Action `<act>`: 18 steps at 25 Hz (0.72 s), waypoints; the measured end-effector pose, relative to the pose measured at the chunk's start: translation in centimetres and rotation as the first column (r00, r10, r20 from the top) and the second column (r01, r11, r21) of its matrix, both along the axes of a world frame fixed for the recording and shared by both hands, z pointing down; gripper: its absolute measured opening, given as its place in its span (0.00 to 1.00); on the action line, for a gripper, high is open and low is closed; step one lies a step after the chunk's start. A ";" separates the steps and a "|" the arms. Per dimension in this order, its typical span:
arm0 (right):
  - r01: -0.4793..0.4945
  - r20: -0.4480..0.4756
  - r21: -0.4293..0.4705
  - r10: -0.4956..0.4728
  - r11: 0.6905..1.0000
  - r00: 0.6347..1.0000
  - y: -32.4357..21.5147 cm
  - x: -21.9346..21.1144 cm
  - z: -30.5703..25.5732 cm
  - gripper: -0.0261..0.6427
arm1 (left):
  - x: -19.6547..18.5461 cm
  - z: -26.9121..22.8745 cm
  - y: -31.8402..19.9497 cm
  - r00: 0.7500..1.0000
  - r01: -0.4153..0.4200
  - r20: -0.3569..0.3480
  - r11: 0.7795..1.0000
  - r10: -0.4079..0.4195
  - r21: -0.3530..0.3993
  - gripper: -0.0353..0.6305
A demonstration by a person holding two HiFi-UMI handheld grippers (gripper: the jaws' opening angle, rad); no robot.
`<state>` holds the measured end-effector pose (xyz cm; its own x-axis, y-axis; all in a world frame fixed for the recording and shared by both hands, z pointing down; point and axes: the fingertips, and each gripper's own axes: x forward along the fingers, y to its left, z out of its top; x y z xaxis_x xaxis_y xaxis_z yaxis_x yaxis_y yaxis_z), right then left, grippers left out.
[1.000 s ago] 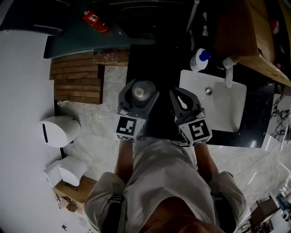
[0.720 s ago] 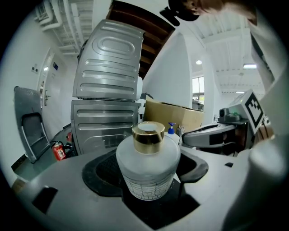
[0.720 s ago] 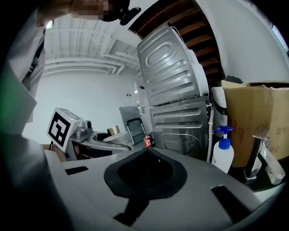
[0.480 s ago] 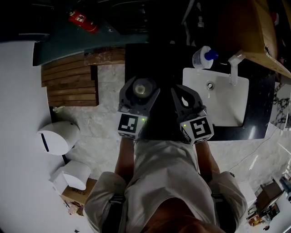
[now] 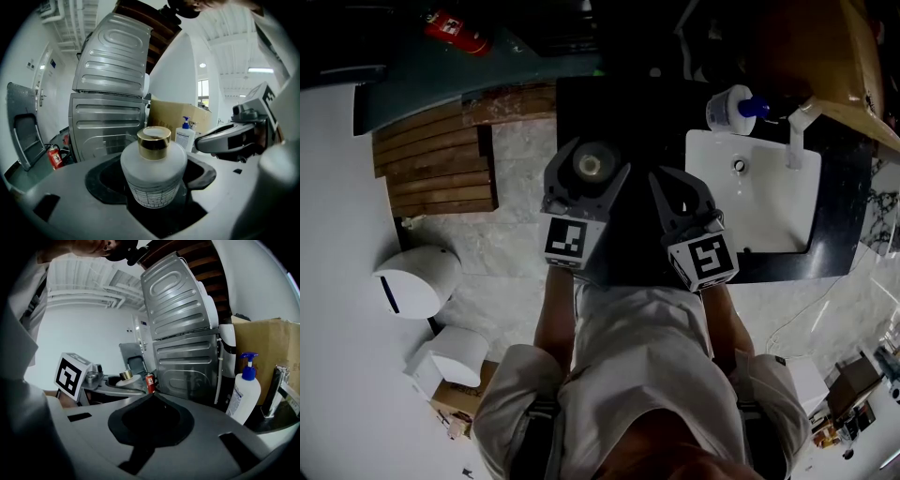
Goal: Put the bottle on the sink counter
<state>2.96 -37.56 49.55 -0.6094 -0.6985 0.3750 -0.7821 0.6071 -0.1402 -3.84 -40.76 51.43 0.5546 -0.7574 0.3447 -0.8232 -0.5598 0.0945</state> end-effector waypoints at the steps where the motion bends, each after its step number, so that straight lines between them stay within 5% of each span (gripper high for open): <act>1: 0.001 -0.002 -0.004 -0.001 1.000 1.000 0.0 -0.3 0.2 0.03 | -0.2 0.3 -0.1 1.000 0.001 0.001 1.000 -0.001 -0.001 0.55; 18: -0.048 -0.017 -0.040 0.047 0.998 0.999 -2.3 -0.4 4.1 0.03 | -0.6 5.7 -2.5 0.999 -0.006 0.039 1.000 0.007 -0.026 0.55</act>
